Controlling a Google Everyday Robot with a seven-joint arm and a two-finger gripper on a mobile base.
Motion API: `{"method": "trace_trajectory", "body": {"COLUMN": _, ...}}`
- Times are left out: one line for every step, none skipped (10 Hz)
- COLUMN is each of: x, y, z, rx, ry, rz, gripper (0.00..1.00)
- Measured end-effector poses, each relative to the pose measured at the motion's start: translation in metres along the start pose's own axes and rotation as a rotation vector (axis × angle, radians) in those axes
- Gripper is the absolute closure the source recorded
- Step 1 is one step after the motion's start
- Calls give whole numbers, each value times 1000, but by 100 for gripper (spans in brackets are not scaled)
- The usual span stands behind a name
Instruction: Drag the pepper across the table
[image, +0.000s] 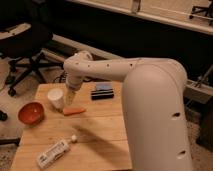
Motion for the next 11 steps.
{"method": "trace_trajectory", "body": {"x": -2, "y": 5, "z": 8, "rx": -3, "ry": 14, "rz": -10, "gripper": 20}}
{"method": "trace_trajectory", "body": {"x": -2, "y": 12, "z": 19, "rx": -9, "ry": 32, "rz": -21, "gripper": 20}}
{"method": "trace_trajectory", "body": {"x": -1, "y": 16, "z": 29, "rx": -7, "ry": 50, "rz": -24, "gripper": 20}}
{"method": "trace_trajectory", "body": {"x": 2, "y": 17, "z": 37, "rx": -1, "ry": 65, "rz": -21, "gripper": 20}}
{"method": "trace_trajectory", "body": {"x": 3, "y": 19, "z": 43, "rx": 0, "ry": 74, "rz": -19, "gripper": 20}}
{"method": "trace_trajectory", "body": {"x": 4, "y": 20, "z": 51, "rx": 1, "ry": 87, "rz": -11, "gripper": 20}}
{"method": "trace_trajectory", "body": {"x": 7, "y": 21, "z": 57, "rx": 0, "ry": 95, "rz": -1, "gripper": 20}}
{"method": "trace_trajectory", "body": {"x": 7, "y": 21, "z": 61, "rx": -3, "ry": 98, "rz": 6, "gripper": 20}}
{"method": "trace_trajectory", "body": {"x": 6, "y": 23, "z": 65, "rx": -8, "ry": 102, "rz": 8, "gripper": 20}}
{"method": "trace_trajectory", "body": {"x": 4, "y": 27, "z": 70, "rx": -18, "ry": 110, "rz": -3, "gripper": 20}}
{"method": "trace_trajectory", "body": {"x": 1, "y": 32, "z": 75, "rx": -26, "ry": 117, "rz": -18, "gripper": 20}}
